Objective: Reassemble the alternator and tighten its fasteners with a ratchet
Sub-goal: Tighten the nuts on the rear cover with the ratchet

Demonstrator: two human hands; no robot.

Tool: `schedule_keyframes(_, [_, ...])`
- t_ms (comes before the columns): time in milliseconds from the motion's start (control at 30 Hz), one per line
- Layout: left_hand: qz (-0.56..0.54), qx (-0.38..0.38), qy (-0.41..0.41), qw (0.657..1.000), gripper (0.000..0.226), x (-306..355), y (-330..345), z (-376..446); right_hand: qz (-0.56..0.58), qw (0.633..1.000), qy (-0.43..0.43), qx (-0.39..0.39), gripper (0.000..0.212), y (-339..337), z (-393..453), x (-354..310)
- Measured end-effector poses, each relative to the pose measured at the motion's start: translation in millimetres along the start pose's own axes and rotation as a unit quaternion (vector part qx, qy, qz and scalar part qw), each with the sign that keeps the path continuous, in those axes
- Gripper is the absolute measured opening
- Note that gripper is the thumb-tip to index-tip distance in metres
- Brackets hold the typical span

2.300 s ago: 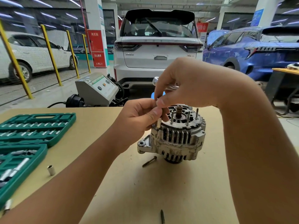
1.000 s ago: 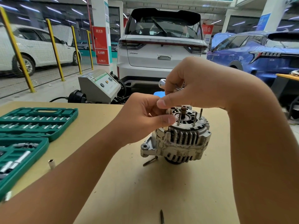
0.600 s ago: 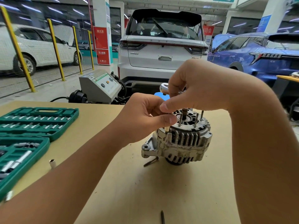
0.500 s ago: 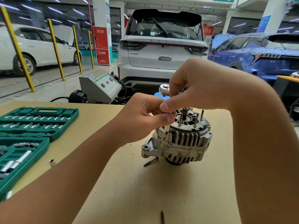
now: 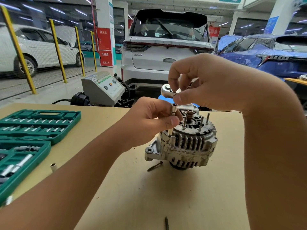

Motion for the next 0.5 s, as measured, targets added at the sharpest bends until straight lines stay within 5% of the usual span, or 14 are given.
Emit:
schedule_keyframes(233, [-0.015,0.036,-0.009,0.999,0.025,1,-1,-1,0.023,1.000,0.018,-0.002,0.017,-4,-2,6])
schedule_keyframes(500, [-0.034,0.051,-0.023,0.998,0.015,1,-3,0,0.053,0.997,0.045,-0.025,0.015,-5,-6,12])
Point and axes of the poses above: each hand's wrist, its own z-axis towards the middle knuckle, its own y-axis out of the palm, x = y × z, the point moved 6 cm from there along z, towards the middle knuckle, and after that the axes turned 14 degrees about x, right-handed, at the moved point
